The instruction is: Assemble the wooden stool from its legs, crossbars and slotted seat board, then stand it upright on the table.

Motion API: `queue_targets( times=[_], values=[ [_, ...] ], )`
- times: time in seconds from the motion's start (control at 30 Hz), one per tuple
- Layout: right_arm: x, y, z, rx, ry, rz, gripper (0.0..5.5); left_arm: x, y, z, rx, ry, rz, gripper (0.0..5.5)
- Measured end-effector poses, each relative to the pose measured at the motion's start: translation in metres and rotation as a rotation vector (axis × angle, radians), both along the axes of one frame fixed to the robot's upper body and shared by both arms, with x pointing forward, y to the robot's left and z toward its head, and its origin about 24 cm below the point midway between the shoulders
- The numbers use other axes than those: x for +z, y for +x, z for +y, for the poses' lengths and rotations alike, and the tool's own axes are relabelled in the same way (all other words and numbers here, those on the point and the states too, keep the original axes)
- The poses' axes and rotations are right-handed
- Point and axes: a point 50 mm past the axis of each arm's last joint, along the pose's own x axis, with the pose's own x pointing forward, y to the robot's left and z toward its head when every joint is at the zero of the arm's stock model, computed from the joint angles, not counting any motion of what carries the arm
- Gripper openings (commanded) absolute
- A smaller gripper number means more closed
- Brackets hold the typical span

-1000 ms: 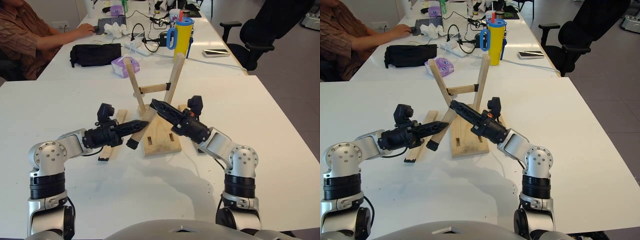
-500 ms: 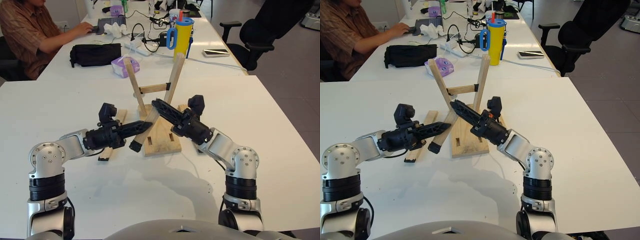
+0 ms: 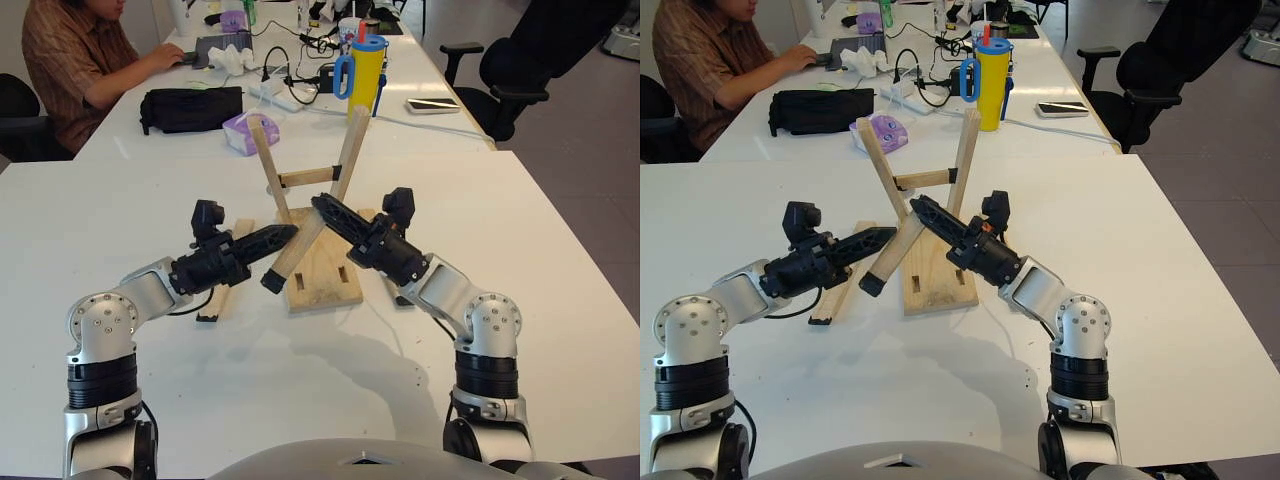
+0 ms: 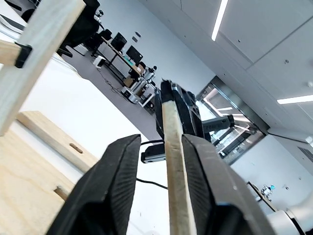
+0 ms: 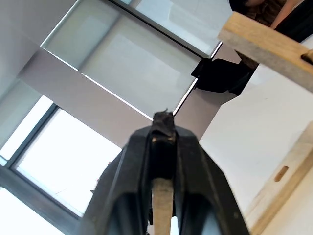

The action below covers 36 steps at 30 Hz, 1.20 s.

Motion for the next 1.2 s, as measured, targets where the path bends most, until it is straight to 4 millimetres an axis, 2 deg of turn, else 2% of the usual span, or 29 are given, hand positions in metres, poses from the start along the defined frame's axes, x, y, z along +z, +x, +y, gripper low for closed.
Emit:
queue_targets(
  times=[0.07,0.13,0.23,0.33,0.47,0.57,0.67,1.2],
  values=[
    [-0.005,0.003,-0.009,-0.035,-0.07,-0.004,0.42,-0.001,0.003,0.005,0.057,-0.002,-0.005,1.61],
    [-0.011,0.008,-0.028,-0.119,-0.142,-0.006,0.42,-0.008,0.007,0.011,0.136,0.022,0.001,1.61],
    [-0.017,0.023,-0.078,-0.38,-0.375,-0.035,0.42,-0.025,0.008,0.02,0.247,0.086,0.033,1.61],
    [-0.018,0.038,-0.103,-0.663,-0.543,-0.093,0.42,-0.031,0.012,0.011,0.306,0.103,0.01,1.61],
    [-0.023,0.045,-0.1,-0.823,-0.587,-0.163,0.42,-0.036,0.014,-0.004,0.318,0.144,-0.022,1.61],
    [-0.034,0.049,-0.092,-0.862,-0.621,-0.182,0.42,-0.036,0.013,-0.014,0.303,0.128,-0.037,1.61],
    [-0.039,0.056,-0.095,-0.899,-0.645,-0.182,0.42,-0.038,0.013,-0.018,0.292,0.136,-0.036,1.61],
    [-0.043,0.055,-0.085,-0.877,-0.639,-0.166,0.42,-0.037,0.01,-0.021,0.29,0.125,-0.041,1.61]
  ],
)
